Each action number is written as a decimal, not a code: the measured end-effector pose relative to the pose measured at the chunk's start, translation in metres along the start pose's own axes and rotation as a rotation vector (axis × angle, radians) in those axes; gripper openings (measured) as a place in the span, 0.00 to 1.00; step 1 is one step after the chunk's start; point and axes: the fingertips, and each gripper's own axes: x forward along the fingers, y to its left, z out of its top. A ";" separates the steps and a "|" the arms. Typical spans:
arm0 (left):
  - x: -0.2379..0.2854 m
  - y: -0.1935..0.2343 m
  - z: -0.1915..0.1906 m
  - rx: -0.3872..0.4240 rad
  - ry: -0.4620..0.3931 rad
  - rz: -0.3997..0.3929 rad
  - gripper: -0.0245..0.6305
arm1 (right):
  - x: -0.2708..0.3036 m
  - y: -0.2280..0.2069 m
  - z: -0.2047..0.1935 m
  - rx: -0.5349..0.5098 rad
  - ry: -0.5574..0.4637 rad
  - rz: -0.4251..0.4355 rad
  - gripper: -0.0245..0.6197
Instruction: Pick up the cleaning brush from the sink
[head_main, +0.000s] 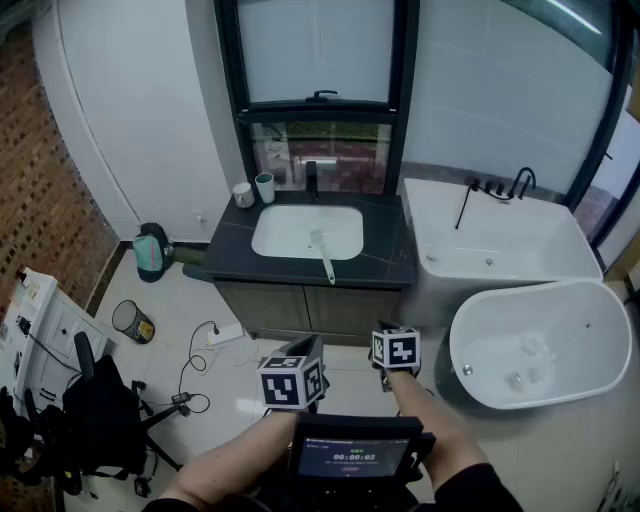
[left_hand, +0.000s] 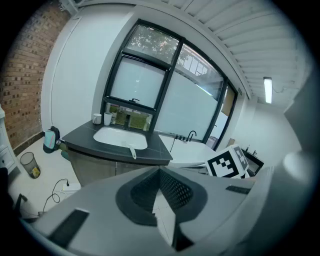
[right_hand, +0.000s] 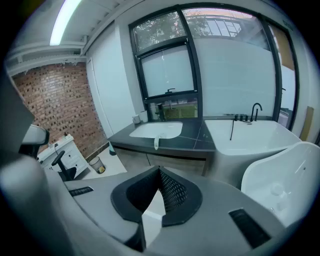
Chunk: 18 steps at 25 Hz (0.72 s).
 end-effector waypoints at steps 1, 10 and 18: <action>0.004 0.002 0.004 -0.003 -0.004 0.008 0.02 | 0.002 -0.003 0.007 0.001 -0.003 0.004 0.01; 0.035 0.069 0.047 -0.036 -0.054 0.053 0.02 | 0.050 0.013 0.078 -0.010 -0.044 0.037 0.01; 0.081 0.191 0.122 -0.014 -0.074 0.017 0.02 | 0.147 0.064 0.170 -0.002 -0.080 0.040 0.01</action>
